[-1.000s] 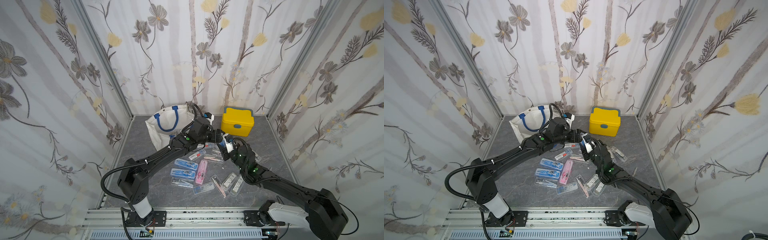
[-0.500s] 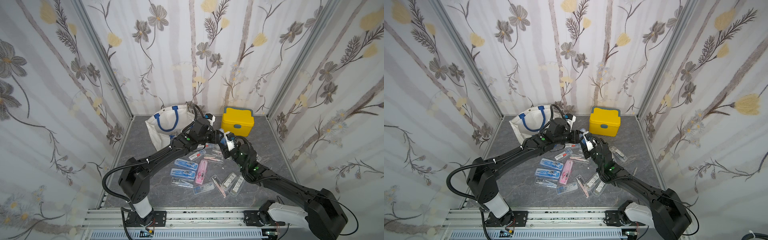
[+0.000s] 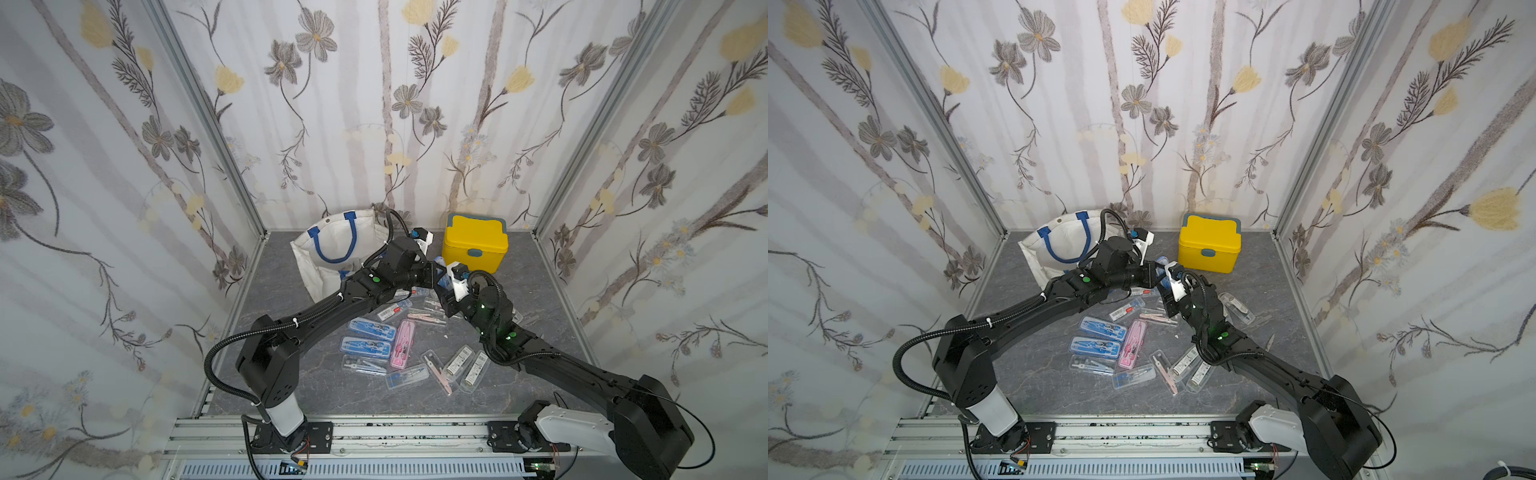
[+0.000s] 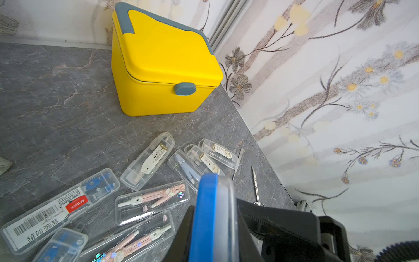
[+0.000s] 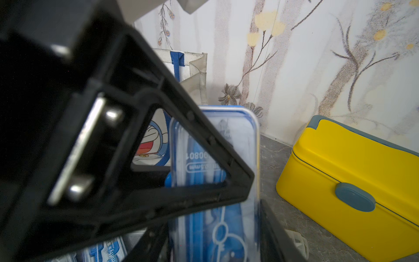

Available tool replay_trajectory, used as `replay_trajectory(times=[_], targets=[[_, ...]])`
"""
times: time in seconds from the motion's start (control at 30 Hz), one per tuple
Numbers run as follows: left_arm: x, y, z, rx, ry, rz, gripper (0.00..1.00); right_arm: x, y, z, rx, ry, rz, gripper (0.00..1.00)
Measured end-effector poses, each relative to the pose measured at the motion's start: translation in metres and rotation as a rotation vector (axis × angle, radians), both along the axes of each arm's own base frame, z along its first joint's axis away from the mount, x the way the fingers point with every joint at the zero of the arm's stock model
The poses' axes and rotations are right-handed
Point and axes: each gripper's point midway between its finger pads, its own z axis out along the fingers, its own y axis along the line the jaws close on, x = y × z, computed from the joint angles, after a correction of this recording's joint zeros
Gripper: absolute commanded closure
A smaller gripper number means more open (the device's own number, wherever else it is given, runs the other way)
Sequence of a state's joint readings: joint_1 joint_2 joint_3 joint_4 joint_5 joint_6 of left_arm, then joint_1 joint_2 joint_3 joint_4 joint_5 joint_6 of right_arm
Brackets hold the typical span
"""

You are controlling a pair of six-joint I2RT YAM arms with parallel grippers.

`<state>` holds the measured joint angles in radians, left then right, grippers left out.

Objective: Put the compass set into the canvas bag
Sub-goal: Pick up the compass set at the center of the board.

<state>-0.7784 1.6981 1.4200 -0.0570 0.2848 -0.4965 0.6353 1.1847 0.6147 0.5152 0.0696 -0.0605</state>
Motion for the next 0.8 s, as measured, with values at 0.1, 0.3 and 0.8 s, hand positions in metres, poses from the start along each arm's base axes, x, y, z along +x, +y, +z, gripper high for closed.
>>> replay_trajectory(times=[0.1,0.3,0.8], targets=[[0.000,0.001,0.000,0.002,-0.005,-0.003,0.85,0.000,0.001,0.001,0.008,0.002,0.004,0.53],[0.000,0.001,0.000,0.000,-0.006,-0.003,0.86,0.000,0.001,0.001,0.010,0.001,0.006,0.46],[0.038,0.018,0.035,-0.023,-0.078,0.076,0.87,-0.004,-0.016,0.005,0.032,-0.014,-0.063,0.00]])
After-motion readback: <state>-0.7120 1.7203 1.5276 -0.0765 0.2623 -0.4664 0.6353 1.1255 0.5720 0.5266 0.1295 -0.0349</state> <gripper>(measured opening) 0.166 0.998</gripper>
